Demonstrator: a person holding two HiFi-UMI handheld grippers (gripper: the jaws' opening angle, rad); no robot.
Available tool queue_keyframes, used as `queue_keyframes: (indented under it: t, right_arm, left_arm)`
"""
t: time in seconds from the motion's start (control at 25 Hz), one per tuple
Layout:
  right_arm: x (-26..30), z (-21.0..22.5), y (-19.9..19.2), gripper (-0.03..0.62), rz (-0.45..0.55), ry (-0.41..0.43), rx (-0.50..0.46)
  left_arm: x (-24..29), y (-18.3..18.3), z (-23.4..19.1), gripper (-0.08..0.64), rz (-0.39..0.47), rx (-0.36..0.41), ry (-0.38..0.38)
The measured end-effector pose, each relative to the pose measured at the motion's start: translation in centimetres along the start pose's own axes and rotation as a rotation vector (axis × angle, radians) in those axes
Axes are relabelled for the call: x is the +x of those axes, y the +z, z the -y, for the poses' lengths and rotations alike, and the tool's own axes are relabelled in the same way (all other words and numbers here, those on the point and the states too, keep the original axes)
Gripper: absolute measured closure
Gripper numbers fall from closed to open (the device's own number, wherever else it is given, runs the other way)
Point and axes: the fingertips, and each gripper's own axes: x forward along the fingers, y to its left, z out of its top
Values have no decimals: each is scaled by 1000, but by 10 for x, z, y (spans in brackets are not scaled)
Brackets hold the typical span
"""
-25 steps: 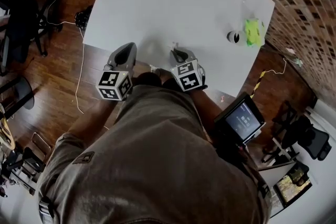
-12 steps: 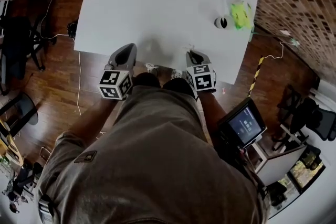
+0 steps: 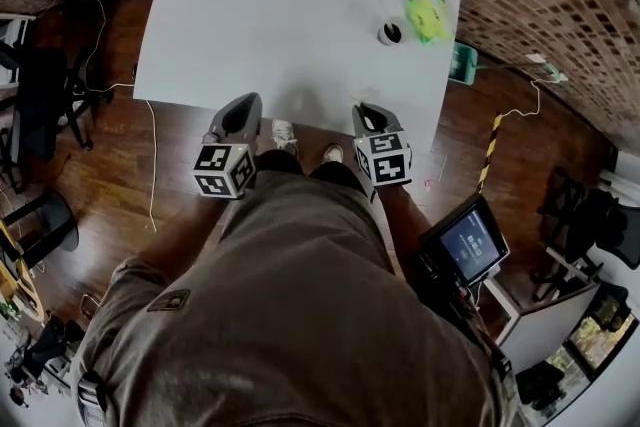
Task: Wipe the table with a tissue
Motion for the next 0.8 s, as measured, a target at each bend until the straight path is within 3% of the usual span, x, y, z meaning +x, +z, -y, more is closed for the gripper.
queue_keyframes:
  t: [0.44, 0.8]
  right_arm:
    - [-110, -22, 27, 560, 353, 155, -11]
    - [-184, -36, 48, 560, 553, 131, 48]
  left_arm:
    - [-58, 4, 88, 558, 185, 57, 96]
    - [-83, 26, 117, 558, 272, 90, 38]
